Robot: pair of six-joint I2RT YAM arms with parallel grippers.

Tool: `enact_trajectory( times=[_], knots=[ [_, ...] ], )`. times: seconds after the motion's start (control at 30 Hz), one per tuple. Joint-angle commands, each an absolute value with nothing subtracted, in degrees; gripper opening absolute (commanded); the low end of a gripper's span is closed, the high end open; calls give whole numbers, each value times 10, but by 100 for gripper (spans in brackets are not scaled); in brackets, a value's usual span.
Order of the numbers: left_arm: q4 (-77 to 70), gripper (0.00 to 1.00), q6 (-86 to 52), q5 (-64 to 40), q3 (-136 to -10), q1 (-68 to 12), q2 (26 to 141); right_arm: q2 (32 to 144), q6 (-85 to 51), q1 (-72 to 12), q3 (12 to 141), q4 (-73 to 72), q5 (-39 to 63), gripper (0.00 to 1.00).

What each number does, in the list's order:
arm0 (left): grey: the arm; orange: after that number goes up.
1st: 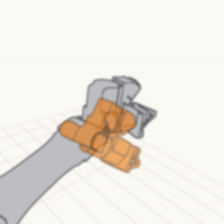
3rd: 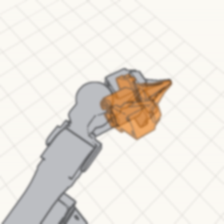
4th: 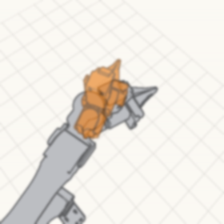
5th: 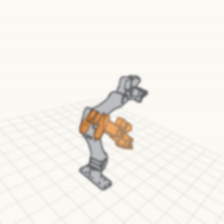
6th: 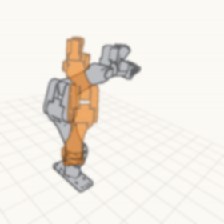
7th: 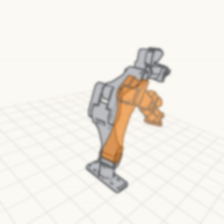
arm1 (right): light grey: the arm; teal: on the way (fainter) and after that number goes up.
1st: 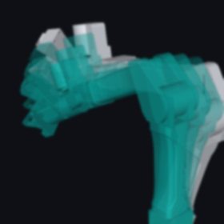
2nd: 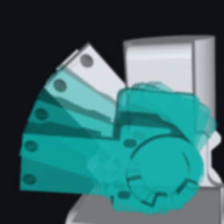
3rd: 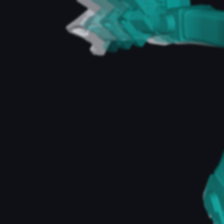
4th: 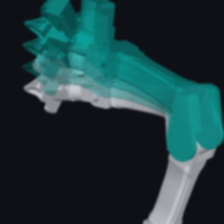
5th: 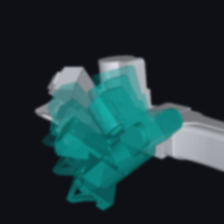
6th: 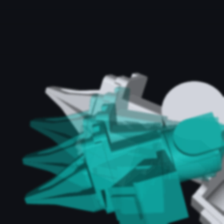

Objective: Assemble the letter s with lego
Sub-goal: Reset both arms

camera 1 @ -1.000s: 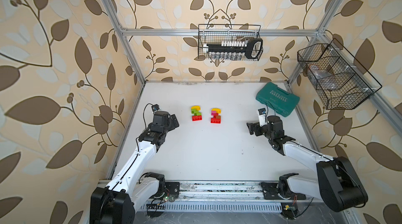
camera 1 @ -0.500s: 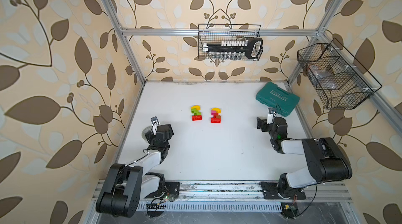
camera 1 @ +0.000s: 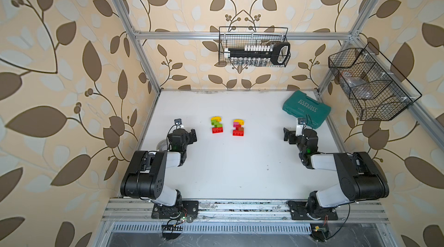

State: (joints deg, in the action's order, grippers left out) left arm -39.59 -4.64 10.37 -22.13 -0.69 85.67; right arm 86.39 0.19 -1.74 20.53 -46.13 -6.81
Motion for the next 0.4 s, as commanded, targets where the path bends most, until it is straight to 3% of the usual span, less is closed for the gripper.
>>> enact_trajectory(
  times=[0.0, 0.37],
  knots=[
    [-425, 99, -30, 80, -217, -7, 853, 864, -4, -16, 214, -466, -62, 99],
    [-426, 99, -30, 79, -215, -7, 851, 865, -6, -12, 218, -461, -55, 99]
  ],
)
